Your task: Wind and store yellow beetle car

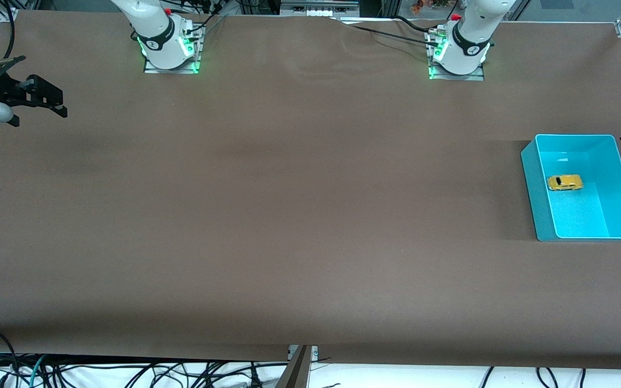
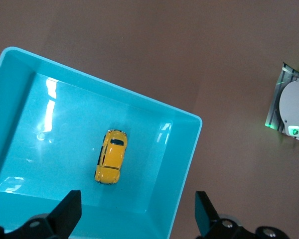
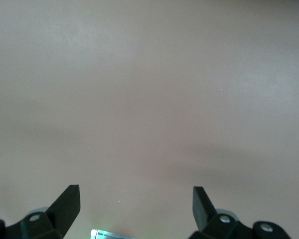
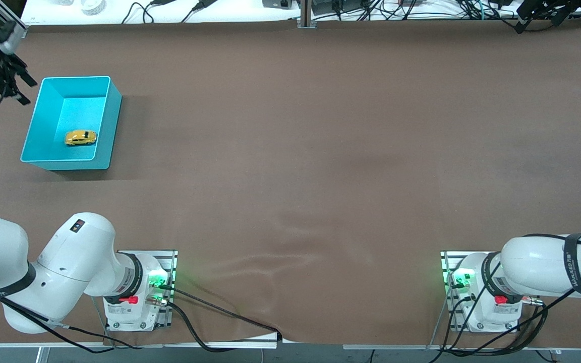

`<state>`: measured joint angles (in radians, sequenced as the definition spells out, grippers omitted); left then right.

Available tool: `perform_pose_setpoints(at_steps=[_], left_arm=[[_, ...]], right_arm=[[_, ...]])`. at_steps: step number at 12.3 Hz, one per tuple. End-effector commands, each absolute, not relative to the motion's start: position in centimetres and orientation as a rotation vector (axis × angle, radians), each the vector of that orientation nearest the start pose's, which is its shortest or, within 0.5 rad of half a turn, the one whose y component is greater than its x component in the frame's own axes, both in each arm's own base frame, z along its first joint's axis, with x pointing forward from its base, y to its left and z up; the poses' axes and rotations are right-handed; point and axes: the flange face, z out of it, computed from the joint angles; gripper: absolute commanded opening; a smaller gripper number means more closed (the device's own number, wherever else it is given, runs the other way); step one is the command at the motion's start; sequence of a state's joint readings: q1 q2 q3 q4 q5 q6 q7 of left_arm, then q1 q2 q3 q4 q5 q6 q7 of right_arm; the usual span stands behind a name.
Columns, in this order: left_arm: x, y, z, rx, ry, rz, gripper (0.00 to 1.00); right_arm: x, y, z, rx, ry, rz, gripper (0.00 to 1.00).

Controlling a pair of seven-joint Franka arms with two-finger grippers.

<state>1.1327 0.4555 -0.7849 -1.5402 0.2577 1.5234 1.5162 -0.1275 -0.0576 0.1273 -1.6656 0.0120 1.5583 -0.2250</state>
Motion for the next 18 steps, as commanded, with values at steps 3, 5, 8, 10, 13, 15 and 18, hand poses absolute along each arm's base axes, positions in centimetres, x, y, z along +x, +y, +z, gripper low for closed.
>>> perform_pose_setpoints(at_steps=[3, 5, 8, 10, 13, 15, 18], left_arm=[[57.4, 21.5, 50.4, -2.915, 1.725, 0.342, 1.0], [58.1, 16.0, 52.9, -2.868, 1.676, 0.369, 1.0], [58.6, 9.0, 55.0, -2.84, 1.528, 0.414, 1.0], [57.8, 5.7, 56.6, -2.921, 1.306, 0.402, 1.0], [56.5, 1.1, 58.8, -2.971, 0.924, 0.348, 1.0], [55.3, 0.0, 59.6, -2.974, 0.759, 0.263, 1.0], [54.6, -0.6, 61.0, -3.048, 0.496, 0.19, 1.0]], right_arm=[[53.5, 0.3, 61.6, -3.094, -0.369, 0.078, 1.0], [53.5, 0.3, 61.6, -3.094, -0.369, 0.078, 1.0], [53.5, 0.3, 61.6, -3.093, -0.372, 0.078, 1.0], [53.5, 0.3, 61.6, -3.094, -0.369, 0.078, 1.0], [53.5, 0.3, 61.5, -3.094, -0.369, 0.08, 1.0], [53.5, 0.3, 61.6, -3.094, -0.369, 0.078, 1.0], [53.5, 0.3, 61.5, -3.093, -0.372, 0.08, 1.0]])
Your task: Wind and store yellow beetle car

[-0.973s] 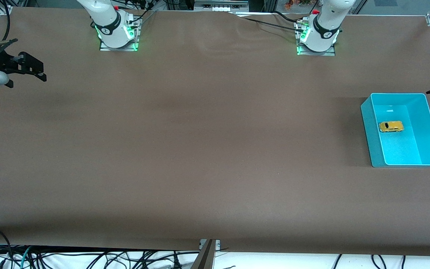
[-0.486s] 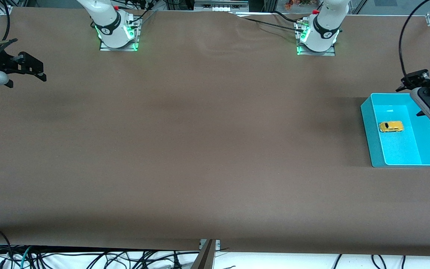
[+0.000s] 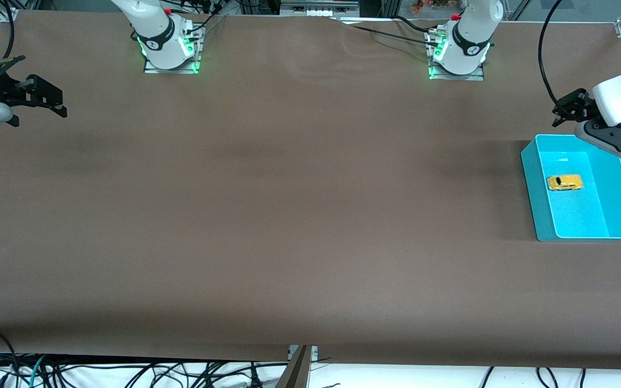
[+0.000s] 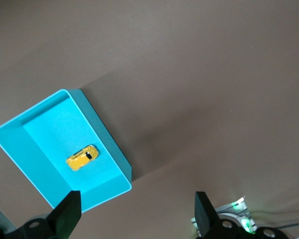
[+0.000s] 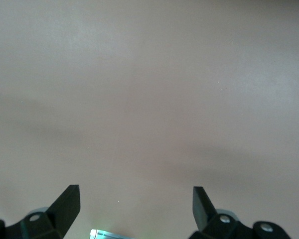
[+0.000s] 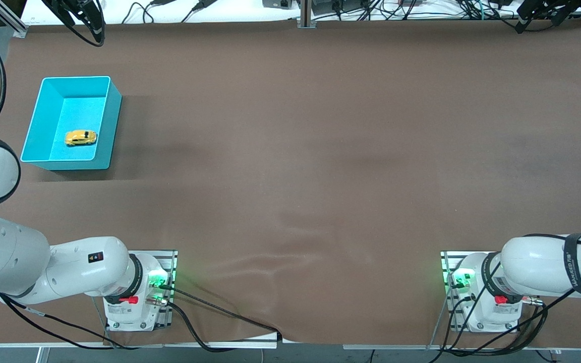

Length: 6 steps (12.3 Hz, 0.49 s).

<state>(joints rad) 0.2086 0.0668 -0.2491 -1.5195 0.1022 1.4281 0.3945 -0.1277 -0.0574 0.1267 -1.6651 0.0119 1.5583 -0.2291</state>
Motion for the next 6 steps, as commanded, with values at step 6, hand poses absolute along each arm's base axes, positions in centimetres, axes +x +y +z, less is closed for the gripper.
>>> perform_pose_setpoints(at_steps=[6], left_arm=[[54.4, -1.6, 58.9, -3.093, 0.149, 0.015, 1.0]], right_arm=[[53.5, 0.3, 61.5, -3.093, -0.372, 0.08, 1.0]])
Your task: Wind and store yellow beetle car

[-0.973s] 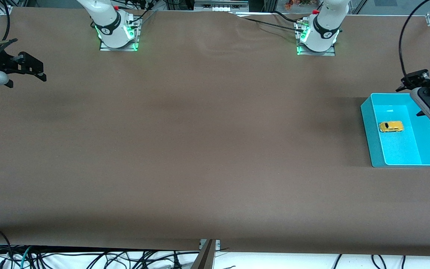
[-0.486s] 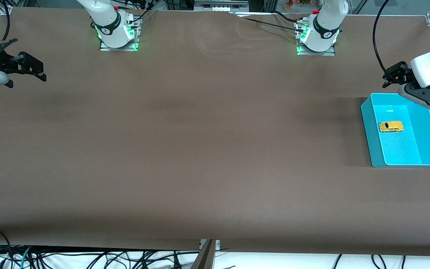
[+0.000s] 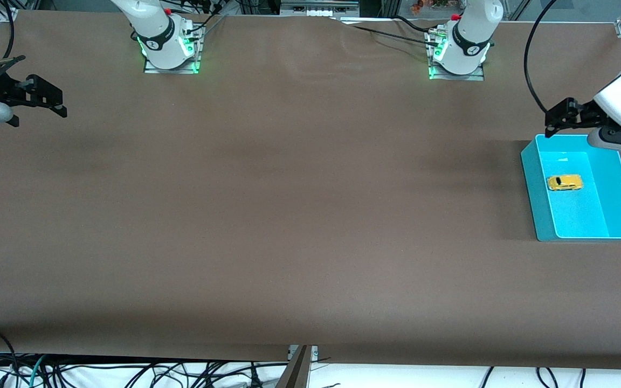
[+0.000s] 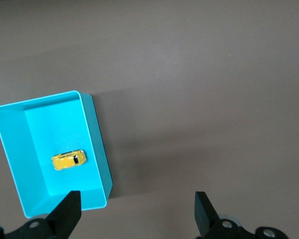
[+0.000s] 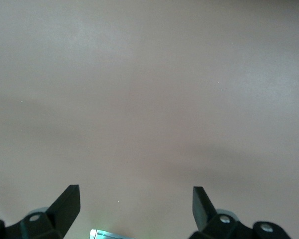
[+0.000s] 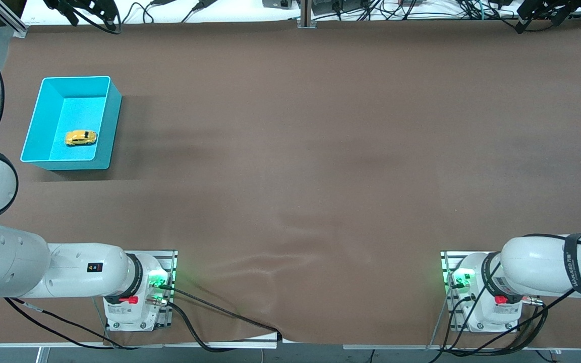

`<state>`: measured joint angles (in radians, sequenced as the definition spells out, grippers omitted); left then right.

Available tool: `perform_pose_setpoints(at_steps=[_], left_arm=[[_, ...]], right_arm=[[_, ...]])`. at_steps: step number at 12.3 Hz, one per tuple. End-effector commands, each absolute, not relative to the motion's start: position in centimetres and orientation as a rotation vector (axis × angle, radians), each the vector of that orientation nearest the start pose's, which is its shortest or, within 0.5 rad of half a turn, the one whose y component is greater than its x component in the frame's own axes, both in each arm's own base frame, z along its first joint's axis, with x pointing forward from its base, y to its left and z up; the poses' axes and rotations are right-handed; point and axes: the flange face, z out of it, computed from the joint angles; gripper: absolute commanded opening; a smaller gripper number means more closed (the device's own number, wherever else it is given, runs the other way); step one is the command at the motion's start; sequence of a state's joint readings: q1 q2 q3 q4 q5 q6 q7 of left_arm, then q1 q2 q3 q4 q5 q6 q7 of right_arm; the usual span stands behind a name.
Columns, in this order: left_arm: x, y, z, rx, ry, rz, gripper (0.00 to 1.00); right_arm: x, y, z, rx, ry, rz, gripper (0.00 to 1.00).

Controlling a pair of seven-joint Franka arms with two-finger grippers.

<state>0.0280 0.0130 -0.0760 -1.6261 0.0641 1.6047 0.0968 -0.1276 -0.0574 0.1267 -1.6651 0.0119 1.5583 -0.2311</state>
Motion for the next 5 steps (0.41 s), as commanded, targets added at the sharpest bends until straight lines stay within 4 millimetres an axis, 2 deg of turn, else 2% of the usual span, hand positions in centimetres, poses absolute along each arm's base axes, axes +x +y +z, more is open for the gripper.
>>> perform_pose_setpoints(at_steps=[1, 5], left_arm=[[54.43, -1.73, 58.86, -3.094, 0.123, 0.017, 1.0], [54.57, -1.96, 58.21, -3.091, 0.14, 0.038, 1.0]], right_arm=[[53.49, 0.27, 61.59, -3.093, -0.372, 0.078, 1.0], [53.48, 0.18, 61.52, -3.093, -0.369, 0.08, 1.0]])
